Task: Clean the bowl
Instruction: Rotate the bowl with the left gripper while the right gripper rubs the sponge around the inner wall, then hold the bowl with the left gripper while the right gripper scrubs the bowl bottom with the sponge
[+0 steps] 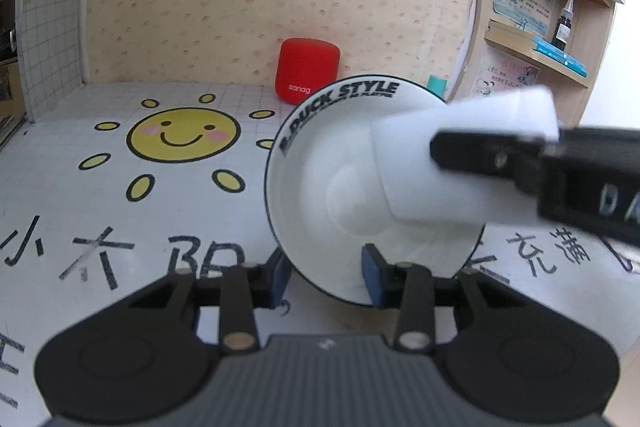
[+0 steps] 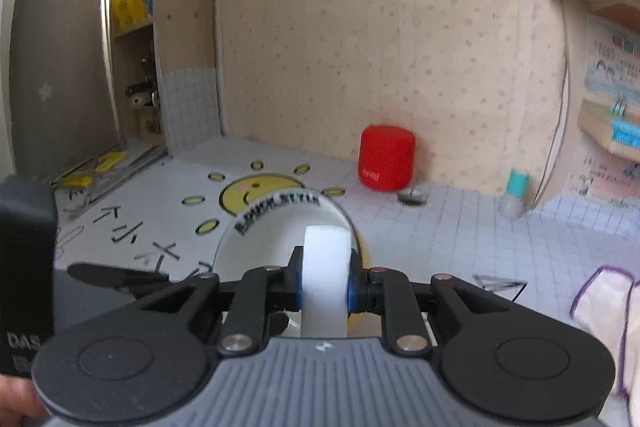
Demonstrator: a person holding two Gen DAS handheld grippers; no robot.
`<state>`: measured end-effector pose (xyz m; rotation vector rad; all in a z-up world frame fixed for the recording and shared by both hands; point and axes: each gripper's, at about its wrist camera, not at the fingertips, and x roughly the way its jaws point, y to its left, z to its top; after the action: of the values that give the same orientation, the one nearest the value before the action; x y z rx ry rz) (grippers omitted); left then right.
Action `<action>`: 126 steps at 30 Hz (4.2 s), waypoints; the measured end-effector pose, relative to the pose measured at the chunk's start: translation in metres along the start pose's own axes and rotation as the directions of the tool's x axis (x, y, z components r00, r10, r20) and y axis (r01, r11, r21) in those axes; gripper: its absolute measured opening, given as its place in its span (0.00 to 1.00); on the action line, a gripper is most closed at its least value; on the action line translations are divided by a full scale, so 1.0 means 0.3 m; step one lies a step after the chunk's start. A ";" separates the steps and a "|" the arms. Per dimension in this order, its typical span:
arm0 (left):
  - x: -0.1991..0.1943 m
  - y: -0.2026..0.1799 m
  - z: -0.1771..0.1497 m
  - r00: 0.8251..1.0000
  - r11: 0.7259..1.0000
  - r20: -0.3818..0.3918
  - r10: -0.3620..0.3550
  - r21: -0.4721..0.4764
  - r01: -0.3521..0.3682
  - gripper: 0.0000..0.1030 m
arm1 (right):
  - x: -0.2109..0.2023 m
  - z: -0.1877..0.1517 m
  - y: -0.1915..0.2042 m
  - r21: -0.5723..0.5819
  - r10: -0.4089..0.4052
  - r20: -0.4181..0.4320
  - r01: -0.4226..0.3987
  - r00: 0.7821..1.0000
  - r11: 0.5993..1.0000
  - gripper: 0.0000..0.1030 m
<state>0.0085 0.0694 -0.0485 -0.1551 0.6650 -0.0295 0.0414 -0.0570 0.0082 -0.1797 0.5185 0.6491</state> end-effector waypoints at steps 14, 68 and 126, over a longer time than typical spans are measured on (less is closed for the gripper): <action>0.026 0.063 0.042 1.000 1.000 -0.005 0.009 -0.027 -0.009 0.35 | 0.031 -0.011 0.012 -0.036 0.010 -0.036 -0.011 0.999 0.999 0.17; 0.015 0.085 0.020 0.999 0.998 0.011 0.054 -0.038 -0.053 0.38 | 0.065 0.025 0.023 -0.045 -0.013 -0.009 0.012 1.000 0.999 0.18; -0.040 0.079 -0.013 0.998 0.998 0.021 0.054 -0.029 -0.054 0.39 | 0.097 0.009 0.066 -0.068 0.066 -0.062 -0.070 0.996 0.995 0.18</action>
<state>-0.0038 0.0932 -0.0479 -0.1642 0.6478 0.0333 0.0500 -0.0249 -0.0044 -0.2484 0.5614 0.7306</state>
